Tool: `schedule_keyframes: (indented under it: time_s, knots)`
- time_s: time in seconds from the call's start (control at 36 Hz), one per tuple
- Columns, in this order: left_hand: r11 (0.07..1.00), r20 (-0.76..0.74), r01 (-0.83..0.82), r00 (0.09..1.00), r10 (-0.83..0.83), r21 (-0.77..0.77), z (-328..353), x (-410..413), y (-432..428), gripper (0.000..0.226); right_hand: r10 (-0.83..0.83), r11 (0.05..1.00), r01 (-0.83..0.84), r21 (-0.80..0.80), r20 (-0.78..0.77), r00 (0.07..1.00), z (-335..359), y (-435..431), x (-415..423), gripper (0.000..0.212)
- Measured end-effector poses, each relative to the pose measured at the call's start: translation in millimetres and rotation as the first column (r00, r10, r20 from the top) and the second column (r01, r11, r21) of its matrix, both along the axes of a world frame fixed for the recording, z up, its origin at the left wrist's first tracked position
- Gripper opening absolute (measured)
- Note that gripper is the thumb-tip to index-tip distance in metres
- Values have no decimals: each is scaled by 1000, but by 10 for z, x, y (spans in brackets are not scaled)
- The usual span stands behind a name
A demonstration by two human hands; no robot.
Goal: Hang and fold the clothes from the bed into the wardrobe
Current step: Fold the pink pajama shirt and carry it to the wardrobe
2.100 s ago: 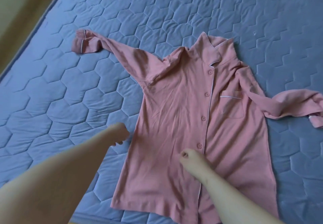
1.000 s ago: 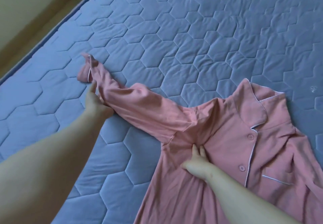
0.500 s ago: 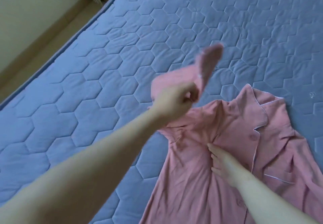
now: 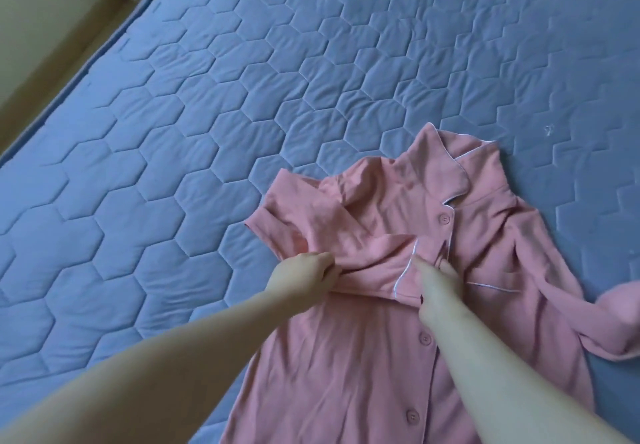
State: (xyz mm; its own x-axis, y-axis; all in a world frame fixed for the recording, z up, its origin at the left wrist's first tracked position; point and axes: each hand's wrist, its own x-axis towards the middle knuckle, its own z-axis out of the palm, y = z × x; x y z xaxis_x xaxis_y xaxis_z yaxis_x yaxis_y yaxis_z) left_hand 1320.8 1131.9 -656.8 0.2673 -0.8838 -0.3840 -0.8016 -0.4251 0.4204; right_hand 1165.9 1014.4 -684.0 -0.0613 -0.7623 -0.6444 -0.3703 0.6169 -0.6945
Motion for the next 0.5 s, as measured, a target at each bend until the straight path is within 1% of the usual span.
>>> schedule_keyframes:
  time_s: [0.03, 0.06, 0.08, 0.11, 0.17, 0.22, 0.28, 0.33, 0.36, 0.39, 0.42, 0.44, 0.47, 0.5]
  knots:
    - [1000, 20, 14, 1000, -14, 3, 12, -36, -8, 30, -36, 998, 36, -42, 5, 999, 15, -17, -21, 11]
    - [998, 33, 51, 998, -52, 22, 24, -82, -22, 32, -77, 994, 77, -82, 0, 997, 28, -56, -78, 6]
    - [994, 32, 96, 995, -97, 43, 39, -135, -41, 33, -116, 987, 115, -113, 1, 993, 83, -84, -134, 7]
    - [990, 17, 128, 991, -130, 65, 53, -194, -64, 34, -124, 981, 119, -155, -21, 992, 122, -124, -228, 9]
    - [987, -40, 141, 990, -139, 75, 71, -311, -127, 34, -129, 968, 89, -234, -159, 979, 213, -195, -471, 17]
    - [992, -119, 98, 989, -87, 85, 92, -440, -204, 34, -191, 955, 120, -272, -253, 948, 305, -277, -777, 26]
    - [992, -212, 13, 977, 14, 125, 109, -568, -283, 33, -240, 947, 147, -286, -324, 915, 398, -355, -1077, 31]
    - [984, -299, -115, 942, 152, 136, 103, -678, -358, 31, -244, 948, 143, -285, -360, 900, 493, -408, -1306, 32]
    - [968, -353, -213, 902, 248, 136, 90, -718, -392, 30, -237, 951, 136, -276, -374, 897, 511, -424, -1398, 30]
    - [927, -416, -349, 829, 373, 136, 79, -750, -430, 30, -235, 956, 140, -259, -386, 892, 523, -433, -1470, 30]
    - [850, -489, -504, 709, 508, 152, 45, -762, -459, 31, -224, 962, 140, -233, -389, 894, 531, -433, -1518, 30]
    - [729, -550, -656, 542, 635, 196, 12, -764, -490, 35, -207, 969, 132, -211, -390, 897, 535, -424, -1543, 30]
    - [588, -574, -767, 370, 731, 255, 9, -762, -503, 38, -187, 975, 121, -189, -384, 904, 518, -415, -1563, 31]
    - [460, -590, -837, 219, 777, 295, -22, -742, -504, 40, -164, 981, 110, -161, -376, 912, 504, -406, -1563, 32]
